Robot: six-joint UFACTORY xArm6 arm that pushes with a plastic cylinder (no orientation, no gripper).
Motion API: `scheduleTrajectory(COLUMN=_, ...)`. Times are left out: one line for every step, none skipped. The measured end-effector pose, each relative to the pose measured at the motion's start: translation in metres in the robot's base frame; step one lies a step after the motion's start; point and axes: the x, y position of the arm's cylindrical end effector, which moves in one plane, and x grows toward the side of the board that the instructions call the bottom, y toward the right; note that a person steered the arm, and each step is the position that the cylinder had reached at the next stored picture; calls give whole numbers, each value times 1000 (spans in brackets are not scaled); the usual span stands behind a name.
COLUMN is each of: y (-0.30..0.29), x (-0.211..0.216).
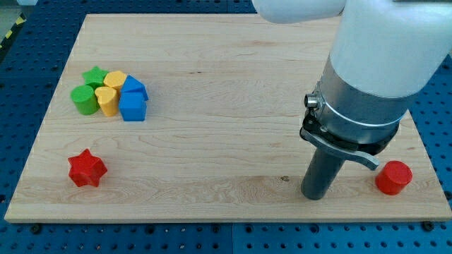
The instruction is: Place the red star bottom right to the blue cube
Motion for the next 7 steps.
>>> scheduleTrajectory(y=0, x=0)
scheduleTrajectory(y=-34, x=0)
scheduleTrajectory(y=-73, x=0)
scheduleTrajectory(y=-115, x=0)
scheduleTrajectory(y=-174, x=0)
scheduleTrajectory(y=-219, x=0)
scheduleTrajectory(y=-257, x=6)
